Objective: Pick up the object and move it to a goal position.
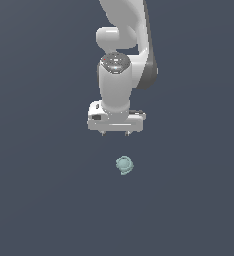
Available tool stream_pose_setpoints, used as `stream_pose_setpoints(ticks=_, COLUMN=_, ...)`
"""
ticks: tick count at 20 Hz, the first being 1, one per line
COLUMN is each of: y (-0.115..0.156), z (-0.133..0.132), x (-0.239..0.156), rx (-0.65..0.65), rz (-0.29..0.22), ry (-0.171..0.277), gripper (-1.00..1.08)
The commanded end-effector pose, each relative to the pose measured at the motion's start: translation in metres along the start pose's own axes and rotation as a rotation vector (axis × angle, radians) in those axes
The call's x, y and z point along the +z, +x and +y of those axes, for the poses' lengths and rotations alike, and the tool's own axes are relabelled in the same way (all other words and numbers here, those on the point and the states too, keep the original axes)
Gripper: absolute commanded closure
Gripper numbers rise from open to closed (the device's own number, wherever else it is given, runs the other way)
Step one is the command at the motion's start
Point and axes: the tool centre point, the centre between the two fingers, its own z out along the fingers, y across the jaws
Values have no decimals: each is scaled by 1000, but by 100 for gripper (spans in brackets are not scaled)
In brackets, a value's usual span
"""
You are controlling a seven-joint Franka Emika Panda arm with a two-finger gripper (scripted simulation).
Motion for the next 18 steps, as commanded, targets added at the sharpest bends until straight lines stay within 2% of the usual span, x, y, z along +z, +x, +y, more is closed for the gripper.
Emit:
stream_pose_setpoints(ticks=1, y=0, z=0, x=0, rx=0, rz=0, ry=0, gripper=-92)
stream_pose_setpoints(ticks=9, y=8, z=-20, x=-6, rx=13, rz=13, ry=16, gripper=-92)
stream_pose_setpoints(ticks=18, y=12, z=-21, x=-2, rx=-17, rz=12, ry=14, gripper=-92)
